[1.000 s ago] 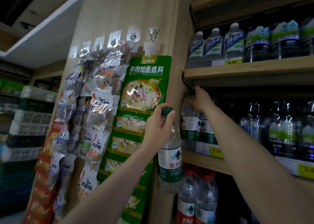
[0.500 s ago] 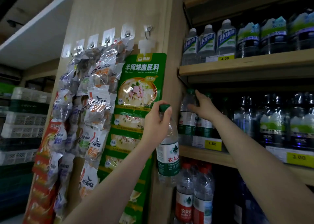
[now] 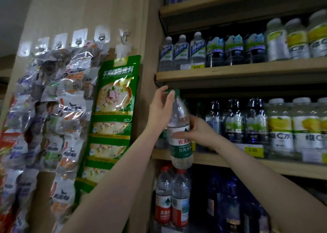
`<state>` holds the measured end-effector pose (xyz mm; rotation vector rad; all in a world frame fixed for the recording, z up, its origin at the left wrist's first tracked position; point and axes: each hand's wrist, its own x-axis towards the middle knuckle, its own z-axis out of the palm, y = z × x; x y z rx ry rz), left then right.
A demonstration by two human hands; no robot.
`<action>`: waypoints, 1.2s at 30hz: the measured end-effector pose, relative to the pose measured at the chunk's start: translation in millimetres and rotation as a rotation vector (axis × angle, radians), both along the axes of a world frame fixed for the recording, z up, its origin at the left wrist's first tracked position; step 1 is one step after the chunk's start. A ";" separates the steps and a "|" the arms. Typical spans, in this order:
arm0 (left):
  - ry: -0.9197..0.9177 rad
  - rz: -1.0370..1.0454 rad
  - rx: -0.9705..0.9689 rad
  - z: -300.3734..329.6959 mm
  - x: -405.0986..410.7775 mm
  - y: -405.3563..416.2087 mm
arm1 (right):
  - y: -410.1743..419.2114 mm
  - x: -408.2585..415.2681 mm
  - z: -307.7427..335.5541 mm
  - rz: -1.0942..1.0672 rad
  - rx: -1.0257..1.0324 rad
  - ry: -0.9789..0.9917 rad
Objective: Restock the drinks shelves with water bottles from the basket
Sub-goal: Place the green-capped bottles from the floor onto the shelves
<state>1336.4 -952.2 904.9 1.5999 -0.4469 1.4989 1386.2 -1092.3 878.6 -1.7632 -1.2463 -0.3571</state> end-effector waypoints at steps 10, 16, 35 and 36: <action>0.253 0.131 0.175 -62.8 83.9 23.0 | -6.1 57.2 56.8 -0.507 0.172 -0.220; 0.305 0.192 0.353 -83.5 109.4 27.3 | 11.1 93.1 46.2 -0.655 0.186 -0.202; 0.304 0.249 0.307 -87.0 109.5 19.2 | -5.8 69.2 25.1 -0.722 -0.114 -0.214; 0.329 0.242 0.311 -84.9 108.8 16.0 | -15.8 61.2 18.4 -0.712 -0.110 -0.268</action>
